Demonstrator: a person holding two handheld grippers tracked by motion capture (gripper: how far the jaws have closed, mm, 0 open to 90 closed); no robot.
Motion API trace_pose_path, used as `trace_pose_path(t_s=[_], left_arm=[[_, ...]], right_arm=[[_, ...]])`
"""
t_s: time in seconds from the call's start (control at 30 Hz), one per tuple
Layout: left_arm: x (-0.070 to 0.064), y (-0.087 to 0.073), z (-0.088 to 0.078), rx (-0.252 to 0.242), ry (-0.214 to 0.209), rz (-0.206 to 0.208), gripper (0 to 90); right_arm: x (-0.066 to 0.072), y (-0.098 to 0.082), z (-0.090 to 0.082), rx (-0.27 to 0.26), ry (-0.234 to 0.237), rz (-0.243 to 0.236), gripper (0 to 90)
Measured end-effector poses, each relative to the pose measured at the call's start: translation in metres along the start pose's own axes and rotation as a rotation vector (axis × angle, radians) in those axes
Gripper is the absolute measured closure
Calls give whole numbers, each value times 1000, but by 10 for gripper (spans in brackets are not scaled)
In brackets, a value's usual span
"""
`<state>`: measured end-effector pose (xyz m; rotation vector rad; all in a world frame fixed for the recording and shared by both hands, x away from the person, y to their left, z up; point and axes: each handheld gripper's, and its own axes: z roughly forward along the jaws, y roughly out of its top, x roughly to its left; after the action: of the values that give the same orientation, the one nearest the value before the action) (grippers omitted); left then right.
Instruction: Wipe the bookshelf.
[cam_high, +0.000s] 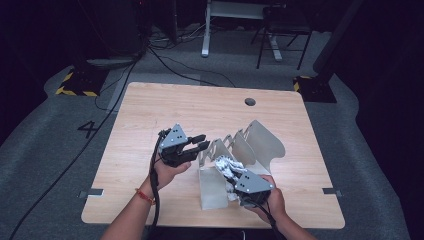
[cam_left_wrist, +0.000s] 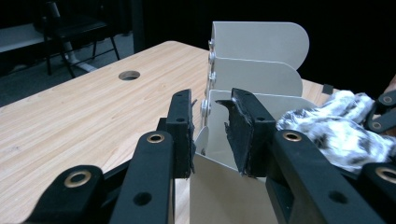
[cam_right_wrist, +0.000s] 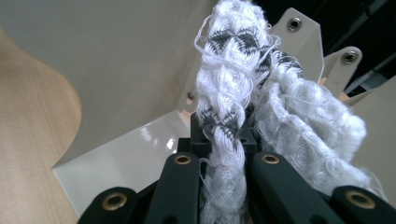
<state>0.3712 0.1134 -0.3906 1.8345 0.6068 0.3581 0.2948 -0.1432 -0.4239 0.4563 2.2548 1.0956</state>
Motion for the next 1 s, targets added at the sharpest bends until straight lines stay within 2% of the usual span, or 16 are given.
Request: trace_pose_path(t_s=[0.1,0.3,0.4,0.63,0.73,0.87,1.0], left_arm=[[-1,2,2,12,6,3,705],[-2,4,3,14,-10,-3,703],[-3,3,3,11,-9,-9,702],[-2,2,2,5,-19,-8,702],[-2,1,2,1,-17,-9,703],[-1,1,2,-5,-26,-11,703],[-1,0,2,-15,-29,-14,703]], right_arm=[[-4,2,3,15,-20,-3,846],[-25,3,11,30,-51,42,847],[-31,8,11,14,-59,55,847],[-26,24,12,-56,-55,52,845],[-22,22,19,-57,-38,59,845],[-17,15,32,-30,-16,61,845],[-14,3,46,33,-18,70,848]])
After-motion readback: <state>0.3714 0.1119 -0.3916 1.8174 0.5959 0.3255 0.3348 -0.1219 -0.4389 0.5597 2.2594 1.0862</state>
